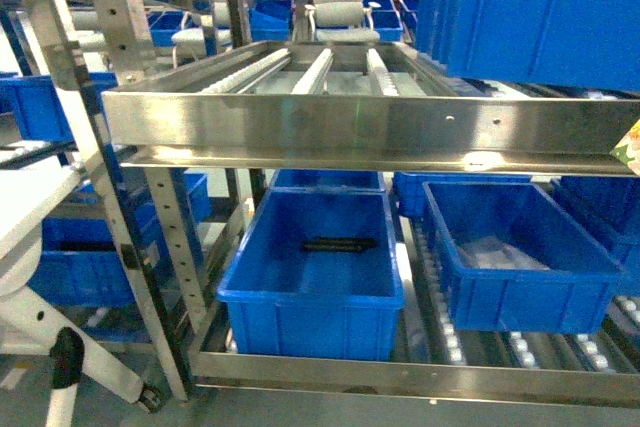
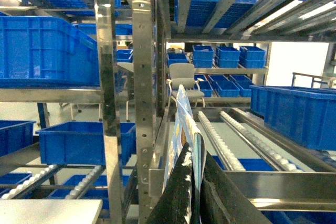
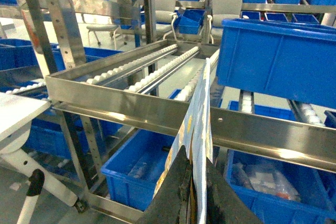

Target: Move flower gift bag to table near conveyor

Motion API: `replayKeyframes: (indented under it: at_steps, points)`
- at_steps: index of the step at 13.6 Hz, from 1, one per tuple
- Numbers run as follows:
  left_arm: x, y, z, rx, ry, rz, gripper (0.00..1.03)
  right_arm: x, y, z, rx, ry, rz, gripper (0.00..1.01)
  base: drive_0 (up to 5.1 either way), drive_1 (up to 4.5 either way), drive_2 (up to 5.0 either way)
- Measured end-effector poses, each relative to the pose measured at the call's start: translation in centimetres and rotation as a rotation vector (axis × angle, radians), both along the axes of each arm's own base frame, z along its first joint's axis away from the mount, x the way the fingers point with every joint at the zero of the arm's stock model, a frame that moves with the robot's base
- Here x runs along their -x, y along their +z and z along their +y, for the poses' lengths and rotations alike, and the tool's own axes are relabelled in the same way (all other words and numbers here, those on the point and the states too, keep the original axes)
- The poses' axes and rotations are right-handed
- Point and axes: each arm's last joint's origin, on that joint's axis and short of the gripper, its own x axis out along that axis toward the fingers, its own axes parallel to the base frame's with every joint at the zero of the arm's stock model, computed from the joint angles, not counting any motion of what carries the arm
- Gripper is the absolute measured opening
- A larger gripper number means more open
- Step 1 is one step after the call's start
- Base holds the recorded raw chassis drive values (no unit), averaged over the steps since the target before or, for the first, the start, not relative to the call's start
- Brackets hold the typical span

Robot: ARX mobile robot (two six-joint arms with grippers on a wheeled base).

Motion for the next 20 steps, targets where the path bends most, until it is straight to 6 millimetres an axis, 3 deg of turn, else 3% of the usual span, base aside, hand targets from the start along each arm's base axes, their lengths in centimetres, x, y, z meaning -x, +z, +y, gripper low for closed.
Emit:
replayKeyframes:
  at_steps: [20]
  points:
    - [-0.01, -0.02, 0.01, 0.0, 0.001, 0.001, 0.02, -0.01, -0.04, 0.0, 0.0, 0.0, 0.003, 0.03, -4.9, 1.29, 3.4]
